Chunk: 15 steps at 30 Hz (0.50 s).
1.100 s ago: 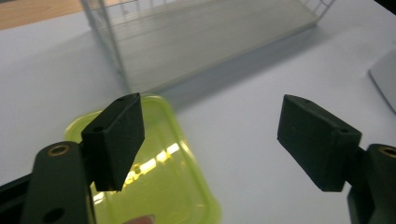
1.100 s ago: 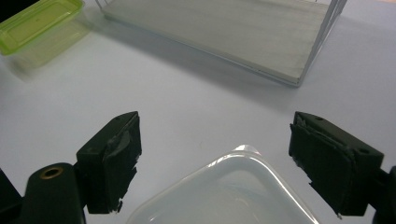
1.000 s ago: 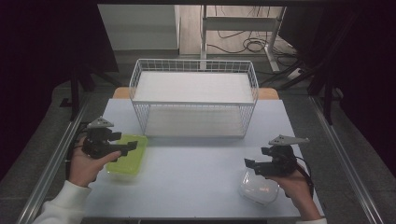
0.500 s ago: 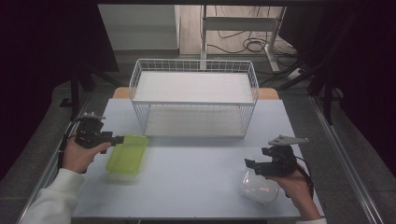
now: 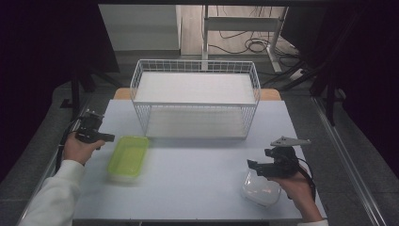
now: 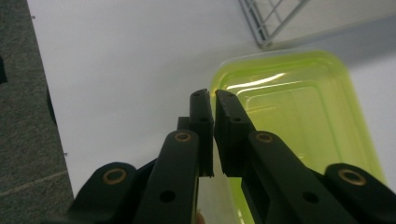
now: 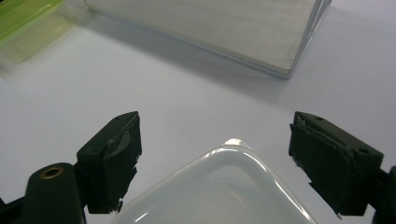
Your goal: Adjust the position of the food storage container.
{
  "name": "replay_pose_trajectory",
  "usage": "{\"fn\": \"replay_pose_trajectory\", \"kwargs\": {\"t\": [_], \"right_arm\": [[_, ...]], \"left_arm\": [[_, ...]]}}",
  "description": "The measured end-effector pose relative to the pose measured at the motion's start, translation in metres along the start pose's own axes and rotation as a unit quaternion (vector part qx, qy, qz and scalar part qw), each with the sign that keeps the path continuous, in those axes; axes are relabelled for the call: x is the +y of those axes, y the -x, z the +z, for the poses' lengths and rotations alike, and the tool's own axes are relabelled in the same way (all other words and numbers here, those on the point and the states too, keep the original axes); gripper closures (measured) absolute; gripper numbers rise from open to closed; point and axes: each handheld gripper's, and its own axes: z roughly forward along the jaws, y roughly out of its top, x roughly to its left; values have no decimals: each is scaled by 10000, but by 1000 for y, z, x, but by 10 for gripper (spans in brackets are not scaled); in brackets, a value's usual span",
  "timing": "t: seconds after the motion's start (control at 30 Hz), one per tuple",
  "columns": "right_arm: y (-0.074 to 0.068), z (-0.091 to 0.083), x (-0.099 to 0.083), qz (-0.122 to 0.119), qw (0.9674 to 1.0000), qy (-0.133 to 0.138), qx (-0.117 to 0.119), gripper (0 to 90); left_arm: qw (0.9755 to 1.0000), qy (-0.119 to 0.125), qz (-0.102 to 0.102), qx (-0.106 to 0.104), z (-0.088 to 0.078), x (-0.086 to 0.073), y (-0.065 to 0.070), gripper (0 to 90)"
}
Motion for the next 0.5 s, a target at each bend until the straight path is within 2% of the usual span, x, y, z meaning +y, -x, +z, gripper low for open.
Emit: {"fn": "replay_pose_trajectory", "kwargs": {"t": [0.1, 0.13, 0.4, 0.5], "right_arm": [[0, 0, 0, 11, 10000, -9, -15, 171], [0, 0, 0, 2, 10000, -12, -7, 171], [0, 1, -1, -14, 10000, -42, 6, 172], [0, 1, -1, -16, 10000, -43, -2, 172]], "left_arm": [[9999, -106, 35, -6, 7, 0, -2, 873], [9998, -143, 35, -105, 10, 1, -3, 883], [9996, -269, 35, -47, 18, 0, -4, 896], [9994, -331, 121, -56, 22, -1, 0, 896]]}}
